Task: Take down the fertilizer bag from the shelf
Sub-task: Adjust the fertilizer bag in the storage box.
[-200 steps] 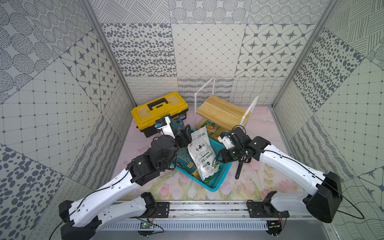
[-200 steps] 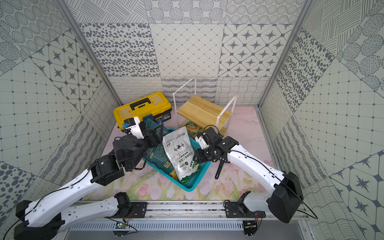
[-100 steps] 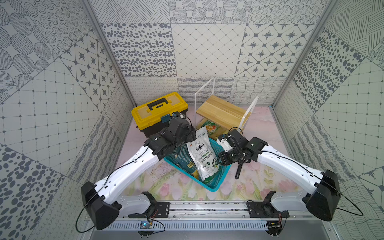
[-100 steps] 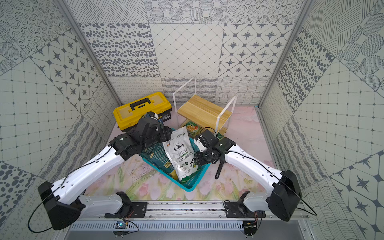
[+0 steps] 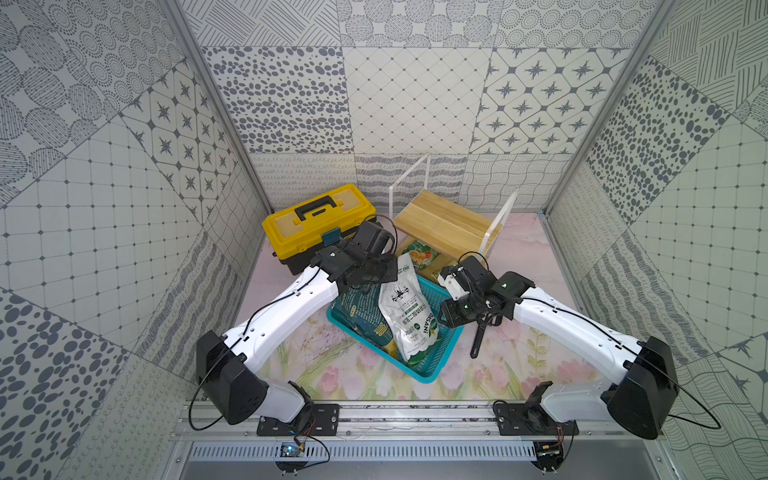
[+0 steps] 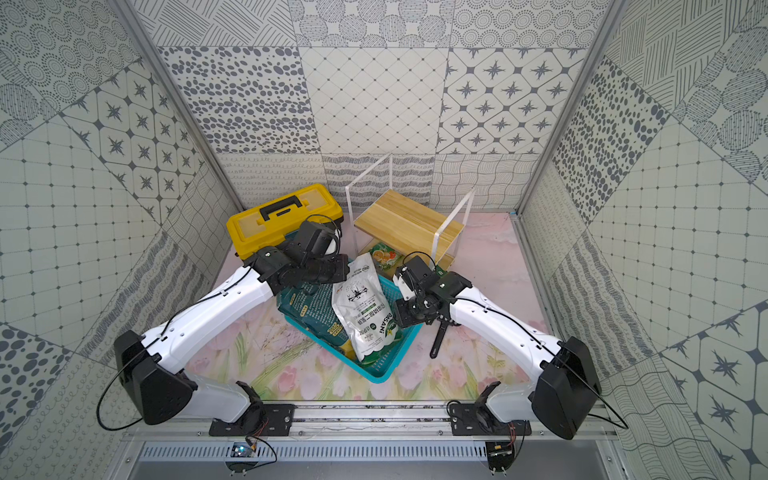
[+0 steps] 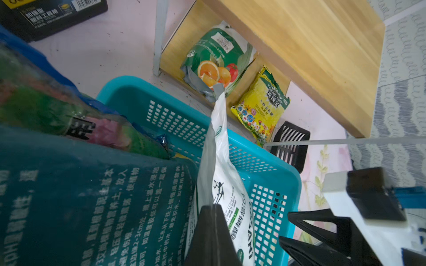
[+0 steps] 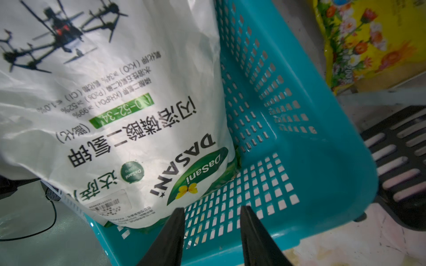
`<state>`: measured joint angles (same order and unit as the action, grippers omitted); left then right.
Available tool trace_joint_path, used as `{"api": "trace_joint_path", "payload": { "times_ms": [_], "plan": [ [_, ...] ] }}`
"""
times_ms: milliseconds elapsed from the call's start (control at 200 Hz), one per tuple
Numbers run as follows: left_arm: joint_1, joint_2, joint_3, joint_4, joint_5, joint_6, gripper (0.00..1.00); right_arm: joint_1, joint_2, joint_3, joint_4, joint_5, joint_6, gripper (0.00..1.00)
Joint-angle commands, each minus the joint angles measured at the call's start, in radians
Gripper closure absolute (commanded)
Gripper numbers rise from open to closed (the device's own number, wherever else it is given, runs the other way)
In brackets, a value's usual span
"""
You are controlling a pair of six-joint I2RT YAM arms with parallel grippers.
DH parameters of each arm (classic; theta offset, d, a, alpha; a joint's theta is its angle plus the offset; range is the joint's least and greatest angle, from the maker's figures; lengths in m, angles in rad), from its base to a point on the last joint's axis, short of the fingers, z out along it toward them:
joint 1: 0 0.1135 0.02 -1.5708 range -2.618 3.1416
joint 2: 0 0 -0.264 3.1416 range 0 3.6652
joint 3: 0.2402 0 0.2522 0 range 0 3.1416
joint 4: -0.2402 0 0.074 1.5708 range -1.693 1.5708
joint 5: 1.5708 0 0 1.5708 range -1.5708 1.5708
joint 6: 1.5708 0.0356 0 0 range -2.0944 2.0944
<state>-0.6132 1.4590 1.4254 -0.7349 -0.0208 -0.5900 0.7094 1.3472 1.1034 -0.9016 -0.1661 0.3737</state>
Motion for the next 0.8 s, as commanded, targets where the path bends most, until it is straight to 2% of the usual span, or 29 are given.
{"api": "trace_joint_path", "payload": {
  "times_ms": [0, 145, 230, 290, 370, 445, 625, 795],
  "plan": [
    [0.005, -0.005, 0.015, -0.026, 0.072, 0.037, 1.0, -0.019, -0.026, 0.001, 0.007, 0.022, -0.001, 0.56],
    [0.004, -0.073, -0.005, 0.11, -0.008, -0.049, 1.0, -0.035, -0.028, 0.016, 0.01, 0.023, -0.004, 0.56],
    [-0.01, -0.152, -0.072, 0.255, -0.064, -0.122, 1.0, -0.034, -0.018, 0.031, 0.012, 0.021, -0.006, 0.57],
    [-0.047, -0.217, -0.144, 0.377, -0.149, -0.14, 1.0, -0.034, -0.012, 0.039, 0.017, 0.021, -0.008, 0.57],
    [-0.12, -0.301, -0.244, 0.511, -0.281, -0.093, 1.0, -0.035, -0.003, 0.044, 0.023, 0.025, -0.004, 0.57],
    [-0.166, -0.363, -0.329, 0.562, -0.359, -0.083, 1.0, -0.035, 0.004, 0.043, 0.024, 0.024, 0.005, 0.57],
    [-0.227, -0.463, -0.517, 0.609, -0.384, -0.152, 1.0, -0.033, 0.003, 0.026, 0.024, 0.029, 0.085, 0.62],
    [-0.31, -0.565, -0.604, 0.689, -0.486, -0.089, 1.0, -0.021, -0.028, -0.043, 0.062, 0.03, 0.202, 0.68]
  ]
}}
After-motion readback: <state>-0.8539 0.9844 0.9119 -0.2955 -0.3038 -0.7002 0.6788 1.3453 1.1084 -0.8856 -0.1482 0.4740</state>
